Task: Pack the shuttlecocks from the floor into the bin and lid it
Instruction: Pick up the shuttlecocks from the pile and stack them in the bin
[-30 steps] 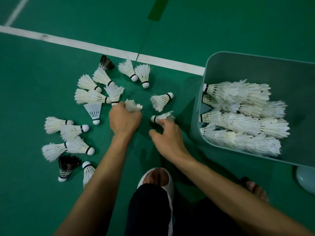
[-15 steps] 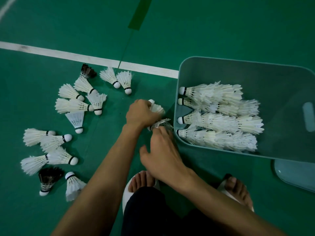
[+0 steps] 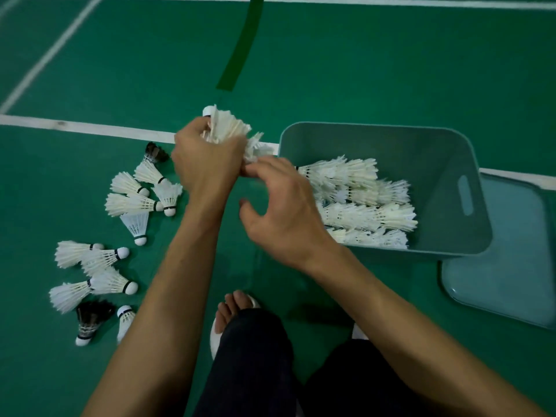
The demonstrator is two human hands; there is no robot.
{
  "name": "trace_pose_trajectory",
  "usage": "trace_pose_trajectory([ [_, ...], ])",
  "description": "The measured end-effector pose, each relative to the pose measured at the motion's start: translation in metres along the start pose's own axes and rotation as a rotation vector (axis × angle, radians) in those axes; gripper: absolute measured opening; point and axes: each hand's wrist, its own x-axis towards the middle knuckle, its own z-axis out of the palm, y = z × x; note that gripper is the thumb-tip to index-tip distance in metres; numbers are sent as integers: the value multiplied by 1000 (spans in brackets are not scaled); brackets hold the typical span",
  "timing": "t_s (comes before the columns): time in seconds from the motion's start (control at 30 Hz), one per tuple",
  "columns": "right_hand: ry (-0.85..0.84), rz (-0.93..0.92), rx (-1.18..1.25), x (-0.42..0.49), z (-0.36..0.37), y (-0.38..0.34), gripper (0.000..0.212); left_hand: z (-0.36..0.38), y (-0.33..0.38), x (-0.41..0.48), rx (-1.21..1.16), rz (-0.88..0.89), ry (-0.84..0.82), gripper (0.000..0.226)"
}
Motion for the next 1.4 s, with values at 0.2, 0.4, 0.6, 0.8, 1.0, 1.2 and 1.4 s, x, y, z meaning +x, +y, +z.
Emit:
trace_pose_trajectory([
  [0.2, 344, 345, -21, -5, -98, 56, 17, 66, 45, -69, 34, 247, -191, 20],
  [0.4, 423, 730, -427, 4, -151, 127, 29, 106, 32, -97, 224, 228, -515, 16],
  [0.6, 326, 822, -489, 20, -139, 163, 28, 125, 14, -91, 427, 48, -998, 43],
  [0.8, 352, 1000, -160, 39, -124, 187, 21, 130, 5, -72, 512, -105, -1218, 48],
  [1.0, 329, 1120, 106, 49, -109, 198, 13, 135, -6, -64, 494, -160, -1287, 50],
  [1.2, 216, 1167, 315, 54, -115, 189, 15, 142, 1, -64, 417, -213, -1285, 38],
  [1.4, 262, 1003, 59, 36, -134, 173, 27, 147, 9, -74, 331, -228, -1283, 40],
])
